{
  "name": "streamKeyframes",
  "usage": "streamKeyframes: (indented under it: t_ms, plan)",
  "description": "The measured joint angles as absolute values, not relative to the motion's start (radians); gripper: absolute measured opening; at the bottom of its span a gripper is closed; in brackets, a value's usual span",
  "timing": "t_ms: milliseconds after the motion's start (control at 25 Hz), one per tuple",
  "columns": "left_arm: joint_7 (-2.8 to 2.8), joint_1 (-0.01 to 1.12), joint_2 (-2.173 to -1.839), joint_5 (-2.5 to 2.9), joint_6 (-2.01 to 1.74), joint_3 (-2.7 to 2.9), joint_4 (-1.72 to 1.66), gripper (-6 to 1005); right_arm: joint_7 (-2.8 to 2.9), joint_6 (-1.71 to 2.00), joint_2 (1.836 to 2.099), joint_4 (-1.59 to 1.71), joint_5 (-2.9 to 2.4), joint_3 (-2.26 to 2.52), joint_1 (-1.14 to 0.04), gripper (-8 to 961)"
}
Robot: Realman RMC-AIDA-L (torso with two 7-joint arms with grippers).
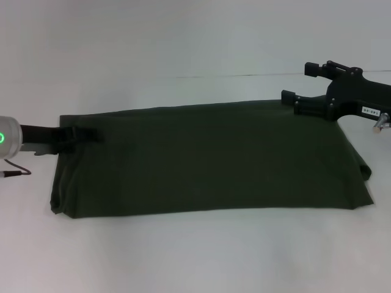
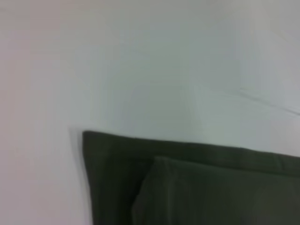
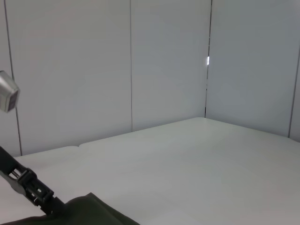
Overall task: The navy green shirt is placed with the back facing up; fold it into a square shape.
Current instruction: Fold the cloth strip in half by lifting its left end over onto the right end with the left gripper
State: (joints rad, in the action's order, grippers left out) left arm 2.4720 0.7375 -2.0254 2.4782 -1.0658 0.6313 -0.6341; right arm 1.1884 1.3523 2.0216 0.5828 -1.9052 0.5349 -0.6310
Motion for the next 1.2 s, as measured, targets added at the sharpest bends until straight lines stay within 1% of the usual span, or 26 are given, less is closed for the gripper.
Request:
streamKeyframes:
  t_ms: [400, 1200]
  plan:
    - [2.475, 0.715, -2.011, 2.486, -1.054, 0.595, -0.658, 859, 1.202, 1.328, 2.022, 0.583, -1.905, 0.56, -0.639, 919]
    - [2.473, 0.696, -2.018, 2.513, -0.984, 0.603, -0.617, 859, 1.203, 1.328, 2.022, 0.583, -1.905, 0.564, -0.643, 920]
